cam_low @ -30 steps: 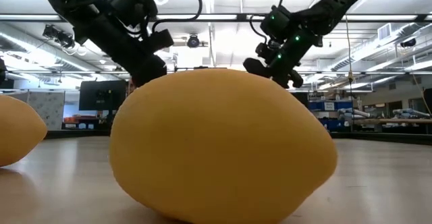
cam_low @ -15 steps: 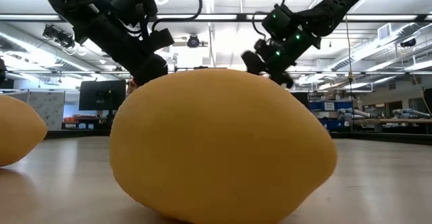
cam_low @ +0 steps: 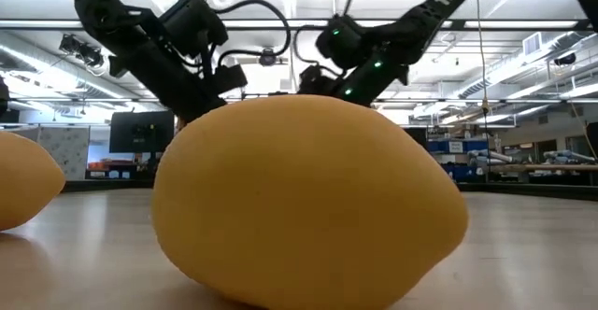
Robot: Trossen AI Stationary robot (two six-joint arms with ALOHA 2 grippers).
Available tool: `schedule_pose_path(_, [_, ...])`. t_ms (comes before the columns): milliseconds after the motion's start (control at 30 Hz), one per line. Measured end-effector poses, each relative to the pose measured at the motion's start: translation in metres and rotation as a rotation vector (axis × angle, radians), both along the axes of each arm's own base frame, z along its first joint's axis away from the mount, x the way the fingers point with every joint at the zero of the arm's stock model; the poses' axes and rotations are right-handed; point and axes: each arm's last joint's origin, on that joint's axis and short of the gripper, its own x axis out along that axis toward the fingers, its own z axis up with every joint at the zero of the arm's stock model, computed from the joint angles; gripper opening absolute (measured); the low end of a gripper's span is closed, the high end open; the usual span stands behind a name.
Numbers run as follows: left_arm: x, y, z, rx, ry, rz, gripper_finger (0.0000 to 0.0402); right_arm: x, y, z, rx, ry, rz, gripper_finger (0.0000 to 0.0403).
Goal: Sort produce into baskets
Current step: Put the yellow lemon into the red bin
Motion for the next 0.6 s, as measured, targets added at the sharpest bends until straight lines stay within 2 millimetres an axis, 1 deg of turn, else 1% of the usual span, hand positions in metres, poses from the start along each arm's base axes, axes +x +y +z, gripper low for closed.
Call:
schedule_pose_path(167, [0.001,0.000,-0.005,-0.025,0.008,0.012,0.0282,0.013,-0.004,-0.007,0.017,0.087,0.003,0.0387])
schedule_pose_path(267, [0.000,-0.001,-0.007,-0.038,0.021,0.015,0.0282,0.015,-0.006,-0.012,0.034,0.147,-0.001,0.0381])
schedule_pose_path(333, [0.000,-0.001,-0.007,-0.046,0.020,0.018,0.0282,0.013,-0.006,-0.014,0.042,0.174,-0.010,0.0368])
schedule_pose_path(400, [0.000,-0.001,-0.007,-0.046,0.024,0.018,0.0282,0.014,-0.006,-0.011,0.038,0.160,-0.016,0.0348])
schedule_pose_path(467, [0.000,-0.001,-0.007,-0.046,0.022,0.018,0.0282,0.013,-0.006,-0.011,0.037,0.165,-0.027,0.0319])
schedule_pose_path(600, [0.000,-0.001,-0.007,-0.046,0.021,0.018,0.0282,0.012,-0.007,-0.011,0.049,0.168,-0.051,0.0239])
